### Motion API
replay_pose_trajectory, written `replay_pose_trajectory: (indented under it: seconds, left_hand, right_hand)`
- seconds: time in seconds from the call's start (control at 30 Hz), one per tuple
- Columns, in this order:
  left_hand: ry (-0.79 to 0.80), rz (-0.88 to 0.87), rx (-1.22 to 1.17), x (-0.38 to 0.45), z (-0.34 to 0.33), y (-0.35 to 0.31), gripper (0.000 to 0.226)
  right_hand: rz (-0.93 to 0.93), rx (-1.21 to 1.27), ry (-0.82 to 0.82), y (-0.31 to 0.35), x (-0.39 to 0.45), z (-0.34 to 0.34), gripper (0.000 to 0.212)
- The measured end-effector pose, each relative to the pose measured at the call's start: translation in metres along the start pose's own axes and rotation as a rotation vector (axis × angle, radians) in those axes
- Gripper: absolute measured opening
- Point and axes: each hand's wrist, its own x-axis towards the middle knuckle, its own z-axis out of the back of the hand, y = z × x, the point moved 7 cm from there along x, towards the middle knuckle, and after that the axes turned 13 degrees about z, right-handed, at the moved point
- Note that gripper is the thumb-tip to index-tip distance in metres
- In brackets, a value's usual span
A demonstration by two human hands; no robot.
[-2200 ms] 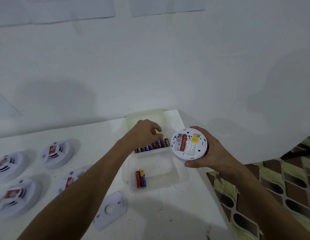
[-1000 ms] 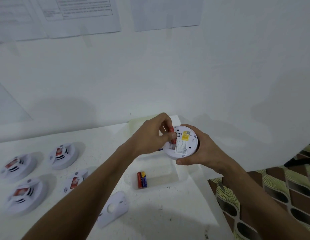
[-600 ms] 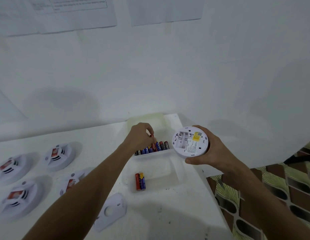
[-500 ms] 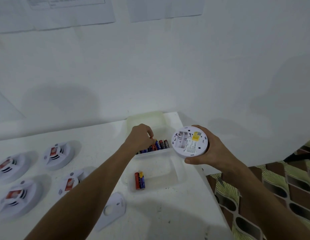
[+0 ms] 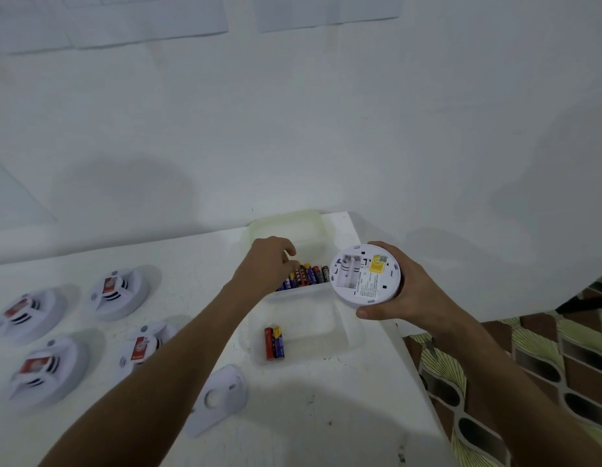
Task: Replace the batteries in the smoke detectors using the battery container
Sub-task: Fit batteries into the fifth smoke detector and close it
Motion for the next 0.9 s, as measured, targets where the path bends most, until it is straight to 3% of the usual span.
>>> replay_pose_trajectory:
  seconds: [0.17,0.47,0.7,0.9]
  left_hand:
    - [-0.018,-0.023,-0.002,-0.041,0.019,0.013,0.022]
    - [0.041,0.101,0.061,-0.092,0.005,0.047,0.022]
    - [0.052,0.239,0.117,-0.097,-0.005,0.047,0.042]
    - [0.188,0.376,0.207,-0.094,-0.022,0.056,0.052]
  right_hand:
    - [0.015,0.028,0.03,0.008,-0.009,-0.007,0.088]
    - [0.011,0.086,0.088,0.02,-0.03,-0.028,0.09]
    - [-0.001,0.079,0.121,0.02,-0.04,-0.035,0.088]
    - [-0.001,0.092,0.119,0.021,-0.044,-0.037,0.086]
